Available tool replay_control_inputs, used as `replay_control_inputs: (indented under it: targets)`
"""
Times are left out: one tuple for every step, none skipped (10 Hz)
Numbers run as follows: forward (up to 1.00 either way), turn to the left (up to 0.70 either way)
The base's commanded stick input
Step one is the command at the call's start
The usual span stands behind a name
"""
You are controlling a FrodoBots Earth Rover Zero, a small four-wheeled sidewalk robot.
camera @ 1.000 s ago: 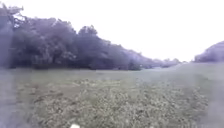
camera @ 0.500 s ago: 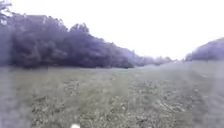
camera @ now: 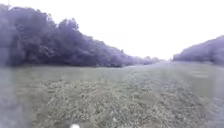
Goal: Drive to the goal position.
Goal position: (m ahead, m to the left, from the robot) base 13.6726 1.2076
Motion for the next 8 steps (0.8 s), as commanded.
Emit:
replay_control_inputs:
  targets:
    - [0.7,0.0]
    - [0.7,0.0]
    - [0.7,0.0]
    - [0.7,0.0]
    - [0.7,0.0]
    - [0.7,0.0]
    - [0.7,0.0]
    - [0.7,0.0]
